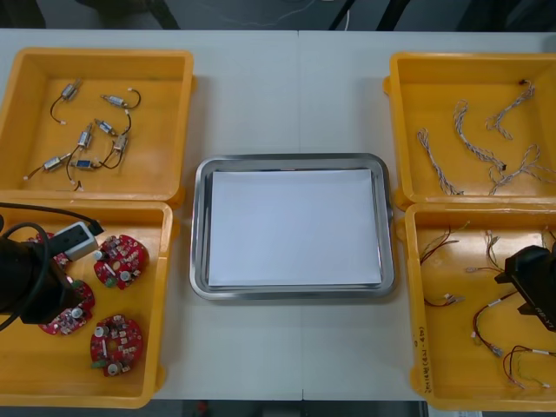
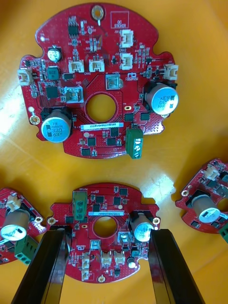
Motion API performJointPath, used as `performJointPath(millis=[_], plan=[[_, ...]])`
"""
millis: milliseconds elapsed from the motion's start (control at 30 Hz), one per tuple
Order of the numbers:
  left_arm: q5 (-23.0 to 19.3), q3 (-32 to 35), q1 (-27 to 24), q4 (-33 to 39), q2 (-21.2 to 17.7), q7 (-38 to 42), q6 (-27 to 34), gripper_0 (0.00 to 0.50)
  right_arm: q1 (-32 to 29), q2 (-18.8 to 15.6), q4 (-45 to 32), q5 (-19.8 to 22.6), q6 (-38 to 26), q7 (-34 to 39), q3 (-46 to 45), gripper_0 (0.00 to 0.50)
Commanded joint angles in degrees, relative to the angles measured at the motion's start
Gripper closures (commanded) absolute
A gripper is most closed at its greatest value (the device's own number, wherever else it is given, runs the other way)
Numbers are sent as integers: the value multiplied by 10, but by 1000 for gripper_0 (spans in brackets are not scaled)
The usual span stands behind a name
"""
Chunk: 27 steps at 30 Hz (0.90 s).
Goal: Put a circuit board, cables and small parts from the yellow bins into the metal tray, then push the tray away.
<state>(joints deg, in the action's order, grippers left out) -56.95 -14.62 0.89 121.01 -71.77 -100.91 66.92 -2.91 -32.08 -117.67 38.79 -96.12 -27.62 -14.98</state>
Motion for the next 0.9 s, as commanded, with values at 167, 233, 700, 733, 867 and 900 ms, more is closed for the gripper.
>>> performJointPath(millis=[167,233,700,733,867,900], plan=[[5,-66,-65,-44,-25,-9,-32,0,-9,21,12,-16,12,15,20,0],[6,-74,-75,-50,-24,-10,-35,0,-9,22,17,-23,18,15,28,0],[11,-111,-100,-67,-24,-12,-41,0,-26,39,24,-50,54,11,39,0],[11,-112,-101,-68,-24,-13,-42,0,-29,39,24,-52,61,10,39,0],[11,-115,-101,-69,-25,-13,-41,0,-37,42,24,-57,72,9,45,0],[11,-115,-101,-69,-25,-13,-41,0,-37,42,24,-57,72,9,46,0]])
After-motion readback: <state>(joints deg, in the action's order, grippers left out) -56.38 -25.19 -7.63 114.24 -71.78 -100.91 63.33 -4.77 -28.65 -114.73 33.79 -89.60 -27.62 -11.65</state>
